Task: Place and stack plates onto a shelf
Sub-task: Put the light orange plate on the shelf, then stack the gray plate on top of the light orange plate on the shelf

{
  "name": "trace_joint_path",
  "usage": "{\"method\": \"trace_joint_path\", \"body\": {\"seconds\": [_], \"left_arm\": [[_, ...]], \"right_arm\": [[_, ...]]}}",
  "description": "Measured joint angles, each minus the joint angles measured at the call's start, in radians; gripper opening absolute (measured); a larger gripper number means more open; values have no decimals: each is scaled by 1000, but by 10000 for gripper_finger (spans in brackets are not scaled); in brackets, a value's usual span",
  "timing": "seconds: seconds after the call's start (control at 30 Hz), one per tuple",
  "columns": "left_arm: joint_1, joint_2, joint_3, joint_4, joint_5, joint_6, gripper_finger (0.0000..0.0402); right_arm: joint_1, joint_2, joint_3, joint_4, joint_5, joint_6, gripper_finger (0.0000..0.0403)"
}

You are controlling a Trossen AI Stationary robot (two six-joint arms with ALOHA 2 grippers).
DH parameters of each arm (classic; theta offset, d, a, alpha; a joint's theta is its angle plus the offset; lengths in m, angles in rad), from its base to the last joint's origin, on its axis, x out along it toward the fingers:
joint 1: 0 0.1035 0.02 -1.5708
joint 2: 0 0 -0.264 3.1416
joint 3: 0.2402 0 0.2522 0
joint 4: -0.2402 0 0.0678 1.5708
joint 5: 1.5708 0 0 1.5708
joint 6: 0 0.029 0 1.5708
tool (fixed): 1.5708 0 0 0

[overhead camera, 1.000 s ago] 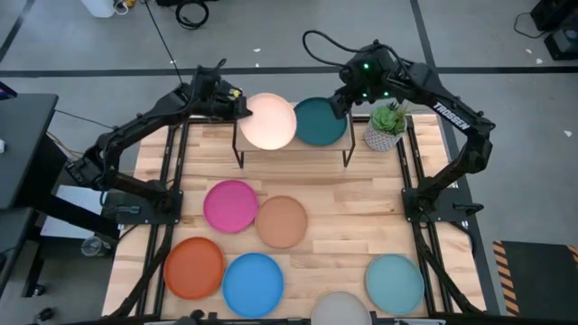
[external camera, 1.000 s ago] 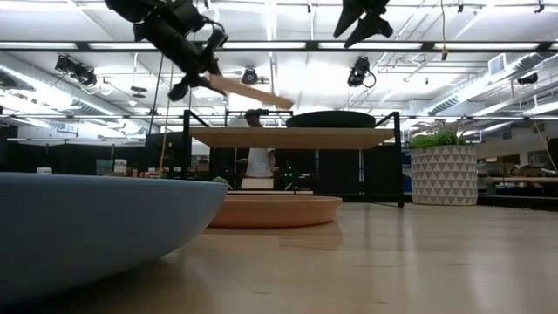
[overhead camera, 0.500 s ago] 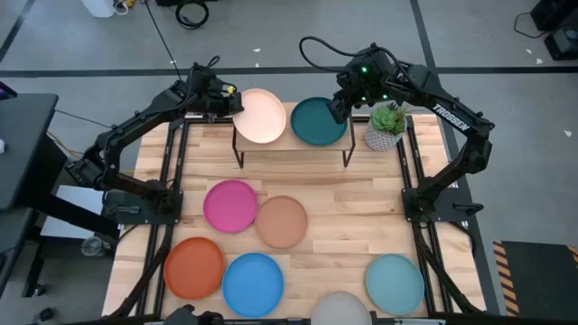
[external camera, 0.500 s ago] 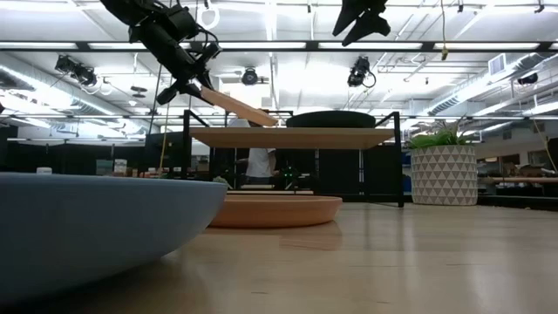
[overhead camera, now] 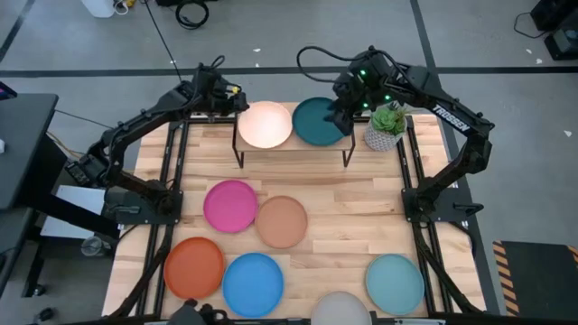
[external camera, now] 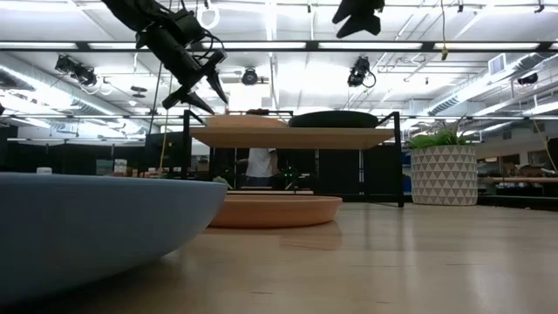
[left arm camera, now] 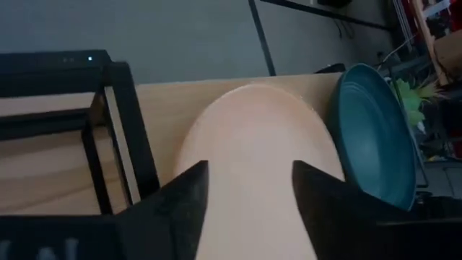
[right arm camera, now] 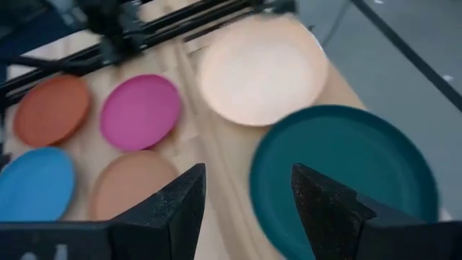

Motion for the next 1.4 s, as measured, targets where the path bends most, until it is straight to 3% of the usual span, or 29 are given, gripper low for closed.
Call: {"method": "trace_joint_path", "body": {"seconds": [0.13,0.33,0.67,0.8,0.9,1.13,1.4], "left_arm": [[14,-3,0,8,3,61,243],[22,-53,0,68,48,184,245],[-96,-235,-1,95,74,512,222],[-122,-300,-1,90,58,422,220],[-120,-348,-1,93,114,318,220],[-122,-422,-1,91,189,171,220],[-122,-456,-1,88,250,36,220]], "right_arm": [[45,0,0,-19,-77,-56,210],[182,5,-47,-44,-91,-95,210],[452,5,-283,-35,-49,99,210],[598,5,-388,9,24,172,210],[698,5,-474,99,48,239,210],[849,5,-656,298,3,421,210],[1042,5,-758,557,75,432,205]]}}
